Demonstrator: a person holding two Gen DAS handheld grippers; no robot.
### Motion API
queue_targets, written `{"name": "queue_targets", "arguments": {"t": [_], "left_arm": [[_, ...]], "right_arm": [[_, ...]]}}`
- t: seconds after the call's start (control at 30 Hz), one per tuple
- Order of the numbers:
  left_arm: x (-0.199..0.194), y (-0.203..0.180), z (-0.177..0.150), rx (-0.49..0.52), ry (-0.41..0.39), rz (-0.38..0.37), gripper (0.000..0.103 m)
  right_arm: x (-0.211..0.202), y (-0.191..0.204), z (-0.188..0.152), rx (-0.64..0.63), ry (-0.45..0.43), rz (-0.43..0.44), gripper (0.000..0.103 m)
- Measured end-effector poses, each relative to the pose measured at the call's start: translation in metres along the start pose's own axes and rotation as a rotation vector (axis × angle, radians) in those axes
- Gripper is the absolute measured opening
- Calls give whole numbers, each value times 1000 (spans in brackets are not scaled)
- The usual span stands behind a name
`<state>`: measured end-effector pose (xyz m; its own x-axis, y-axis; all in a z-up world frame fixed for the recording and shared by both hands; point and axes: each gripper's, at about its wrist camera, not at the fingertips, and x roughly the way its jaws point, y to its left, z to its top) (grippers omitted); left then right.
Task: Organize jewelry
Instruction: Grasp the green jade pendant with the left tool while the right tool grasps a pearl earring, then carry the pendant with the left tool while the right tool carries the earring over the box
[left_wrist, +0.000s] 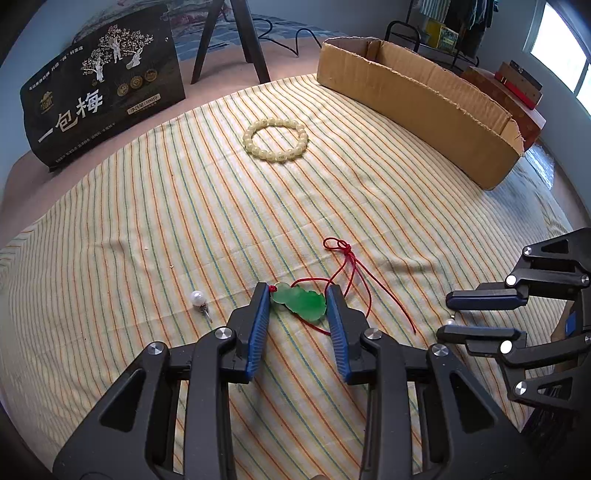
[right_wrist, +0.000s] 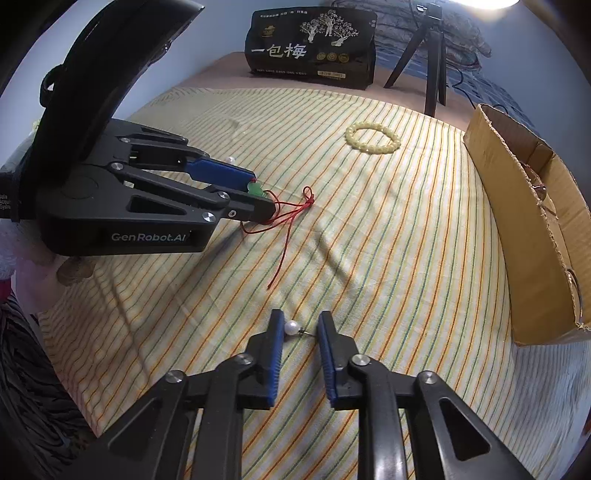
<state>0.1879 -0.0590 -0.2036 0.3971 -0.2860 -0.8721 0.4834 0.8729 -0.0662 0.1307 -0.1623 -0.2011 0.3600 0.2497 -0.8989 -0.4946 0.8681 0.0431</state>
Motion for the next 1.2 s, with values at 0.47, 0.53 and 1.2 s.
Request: {"name": "queue_targets", "arguments": {"t": [0.47, 0.53, 1.2], "left_arm": [[-29, 2, 11, -44, -68, -5, 31], [-36, 0, 14, -48, -85, -15, 31], [-89, -36, 68, -71, -255, -103, 31]], "right_arm": [[-22, -12, 3, 27, -53, -3, 16], [-27, -13, 4, 29, -66, -5, 16], [-108, -94, 23, 193, -260, -99, 16]]}}
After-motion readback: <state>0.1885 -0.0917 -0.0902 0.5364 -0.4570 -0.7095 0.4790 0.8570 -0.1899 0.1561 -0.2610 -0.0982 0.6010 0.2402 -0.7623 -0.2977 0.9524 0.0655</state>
